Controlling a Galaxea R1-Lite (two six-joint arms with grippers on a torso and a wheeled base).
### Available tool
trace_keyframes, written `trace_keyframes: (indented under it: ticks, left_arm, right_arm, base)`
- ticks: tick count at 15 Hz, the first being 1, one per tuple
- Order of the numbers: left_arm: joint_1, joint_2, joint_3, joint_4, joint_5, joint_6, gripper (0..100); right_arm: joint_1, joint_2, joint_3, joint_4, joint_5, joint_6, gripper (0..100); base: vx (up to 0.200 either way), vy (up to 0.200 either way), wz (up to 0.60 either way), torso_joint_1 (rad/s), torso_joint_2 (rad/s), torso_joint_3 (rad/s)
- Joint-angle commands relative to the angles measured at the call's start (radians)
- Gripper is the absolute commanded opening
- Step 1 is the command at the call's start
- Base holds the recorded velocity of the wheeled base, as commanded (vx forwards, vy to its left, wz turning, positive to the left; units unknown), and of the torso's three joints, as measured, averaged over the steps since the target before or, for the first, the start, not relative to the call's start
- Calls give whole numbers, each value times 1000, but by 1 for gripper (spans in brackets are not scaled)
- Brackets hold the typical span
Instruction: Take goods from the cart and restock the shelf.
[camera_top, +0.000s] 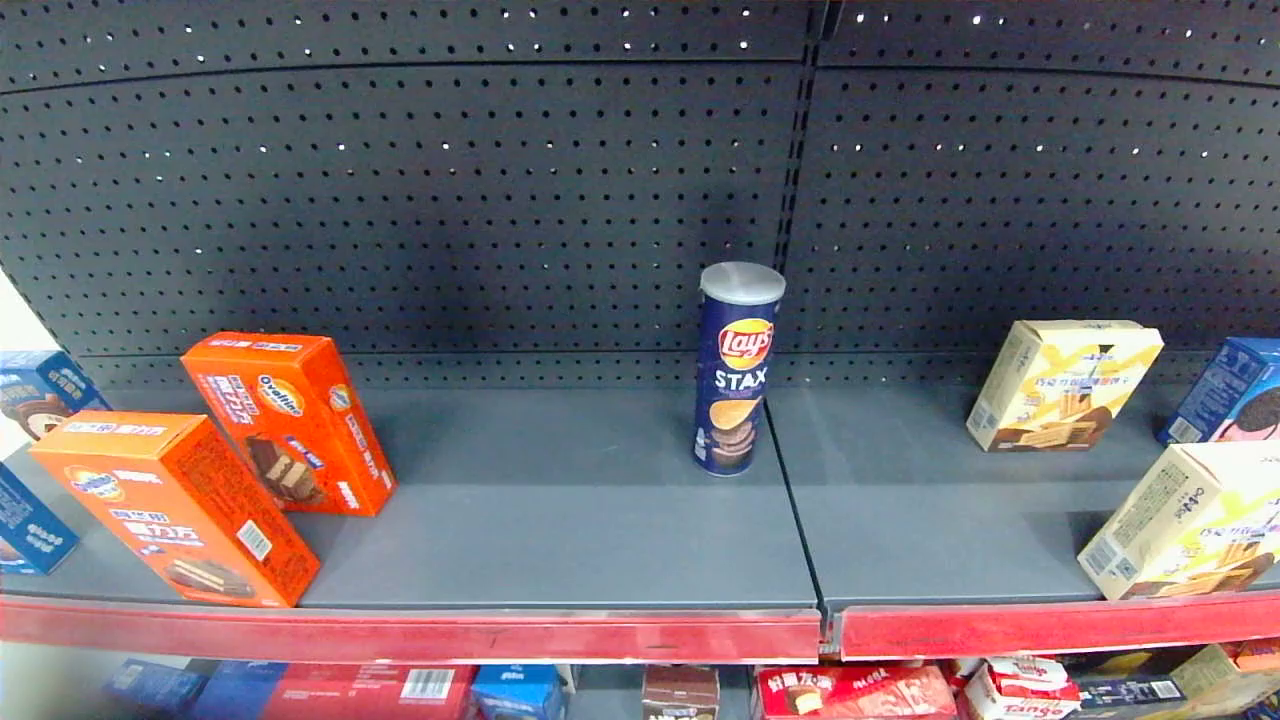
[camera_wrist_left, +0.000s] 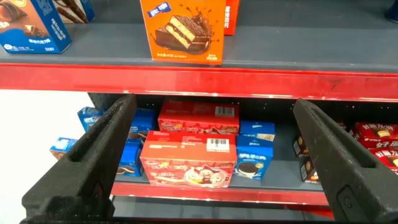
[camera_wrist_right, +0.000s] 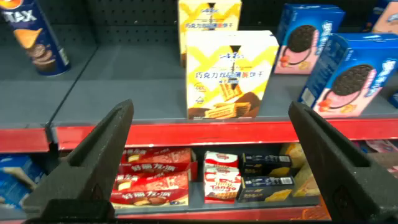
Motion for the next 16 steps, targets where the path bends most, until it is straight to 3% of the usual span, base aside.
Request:
trace_keyframes:
  ticks: [1, 16]
  left_arm:
    - [1, 0, 0, 0, 1, 0, 100]
    - [1, 0, 0, 0, 1, 0, 100]
  right_arm:
    - [3, -9, -3, 4, 1, -1, 100]
    - [1, -18, 9, 5, 1, -8, 100]
  base:
    - [0, 0, 0, 0, 0, 0]
    - [0, 0, -600, 1, 3, 2]
